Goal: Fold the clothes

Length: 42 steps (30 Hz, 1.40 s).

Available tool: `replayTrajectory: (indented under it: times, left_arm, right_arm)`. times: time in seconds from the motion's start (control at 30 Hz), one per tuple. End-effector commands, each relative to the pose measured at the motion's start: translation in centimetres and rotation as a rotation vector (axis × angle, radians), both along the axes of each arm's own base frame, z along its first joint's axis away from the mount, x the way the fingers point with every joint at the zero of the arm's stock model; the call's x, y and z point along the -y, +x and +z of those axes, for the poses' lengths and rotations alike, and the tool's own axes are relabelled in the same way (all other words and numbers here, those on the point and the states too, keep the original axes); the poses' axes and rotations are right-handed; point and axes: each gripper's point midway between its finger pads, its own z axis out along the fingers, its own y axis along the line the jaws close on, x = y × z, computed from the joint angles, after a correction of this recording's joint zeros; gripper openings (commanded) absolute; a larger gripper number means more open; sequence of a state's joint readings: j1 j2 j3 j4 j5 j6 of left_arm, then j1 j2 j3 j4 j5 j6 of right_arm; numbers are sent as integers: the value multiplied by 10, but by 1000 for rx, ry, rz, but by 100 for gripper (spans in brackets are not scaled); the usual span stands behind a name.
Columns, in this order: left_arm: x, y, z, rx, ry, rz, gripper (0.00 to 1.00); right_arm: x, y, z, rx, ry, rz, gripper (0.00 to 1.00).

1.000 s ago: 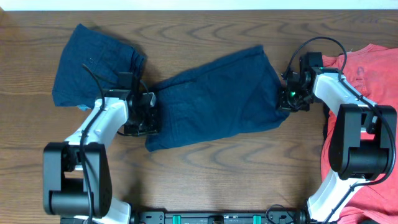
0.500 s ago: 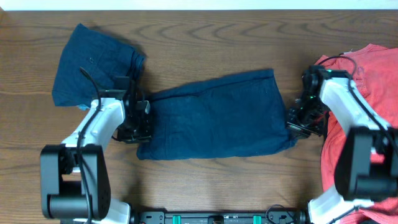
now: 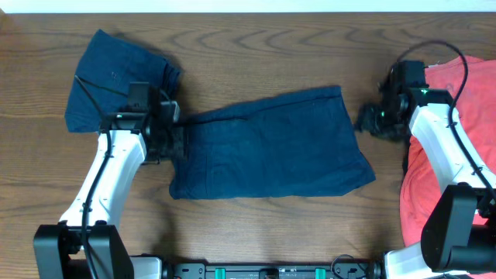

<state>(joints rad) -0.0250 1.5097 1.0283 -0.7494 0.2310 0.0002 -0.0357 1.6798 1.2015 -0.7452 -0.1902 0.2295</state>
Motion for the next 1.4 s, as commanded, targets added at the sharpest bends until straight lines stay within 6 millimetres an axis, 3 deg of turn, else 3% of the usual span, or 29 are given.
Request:
replayTrajectory:
  times: [0.0,0.17,0.33,0.5,0.6,0.9,1.07,1.17,1.37]
  left_arm:
    - [-4,19,8,67,18,7,62]
    - [-8,33,8,115,38,15,68]
    - [-11,32,8,108,31,45,78]
    - [-20,31,7,91,18,121,80]
    - [-25,31,7,89,15,145,80]
    - [-26,30,1,71,16,147,80]
    - [-26,29,-11,33,18,147,80]
    - [-26,28,-14,20,19,147,80]
    - [-26,29,-16,19,19,146,81]
  right_arm:
    - [-26,24,16,132,101,130,56]
    - [-34,55,13,233,98,142,50]
    - [-31,64,-22,183,92,110,46]
    - [-35,64,-59,116,125,101,43]
    - [-42,66,-69,110,166,117,42]
    - [-49,85,-64,197,201,145,35]
    - [-51,85,-63,198,215,151,11]
    - [-55,82,-62,193,240,161,2]
    - [-57,80,-59,188,252,166,1]
